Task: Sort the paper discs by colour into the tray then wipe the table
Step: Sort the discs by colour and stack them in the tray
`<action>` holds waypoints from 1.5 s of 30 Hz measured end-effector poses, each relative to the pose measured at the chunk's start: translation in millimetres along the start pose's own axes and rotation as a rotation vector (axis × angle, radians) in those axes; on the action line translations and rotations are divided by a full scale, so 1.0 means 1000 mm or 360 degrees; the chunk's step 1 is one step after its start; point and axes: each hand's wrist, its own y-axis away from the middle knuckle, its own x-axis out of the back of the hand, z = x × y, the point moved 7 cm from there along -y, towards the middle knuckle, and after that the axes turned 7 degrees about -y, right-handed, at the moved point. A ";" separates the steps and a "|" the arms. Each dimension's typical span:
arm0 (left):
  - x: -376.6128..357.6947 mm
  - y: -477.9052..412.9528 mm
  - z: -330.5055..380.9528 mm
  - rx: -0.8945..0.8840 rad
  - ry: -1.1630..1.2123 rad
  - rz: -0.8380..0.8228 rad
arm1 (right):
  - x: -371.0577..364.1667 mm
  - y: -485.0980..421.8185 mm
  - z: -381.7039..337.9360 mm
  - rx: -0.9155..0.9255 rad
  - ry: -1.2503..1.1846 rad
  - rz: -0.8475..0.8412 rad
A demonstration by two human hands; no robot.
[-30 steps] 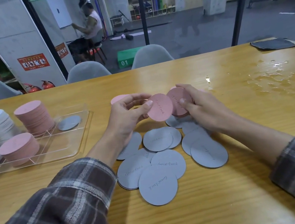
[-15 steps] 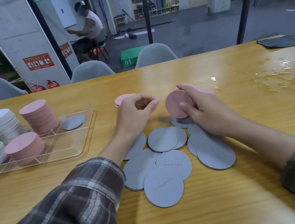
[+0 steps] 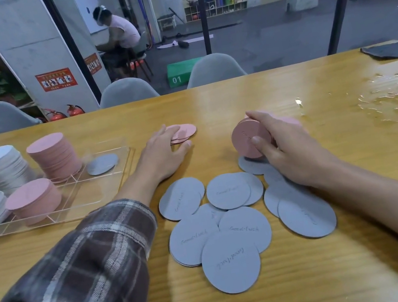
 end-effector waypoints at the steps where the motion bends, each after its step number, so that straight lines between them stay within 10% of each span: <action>1: 0.000 -0.001 0.000 -0.0023 -0.0007 -0.0014 | 0.000 0.000 0.000 0.0000 0.0003 0.0000; 14: 0.021 0.058 0.051 -0.0397 0.0219 0.0096 | 0.005 0.006 -0.008 -0.0053 -0.0071 0.0001; 27: 0.035 0.070 0.047 -0.0169 0.0367 0.0309 | 0.004 0.011 -0.012 -0.0082 -0.0067 -0.0056; 37: 0.041 0.080 0.064 -0.0145 0.1324 0.0038 | 0.003 0.010 -0.005 -0.0171 -0.0162 -0.0077; 45: 0.030 0.086 0.081 -0.0154 0.1120 0.0256 | -0.004 0.012 -0.011 -0.0161 -0.0247 -0.0159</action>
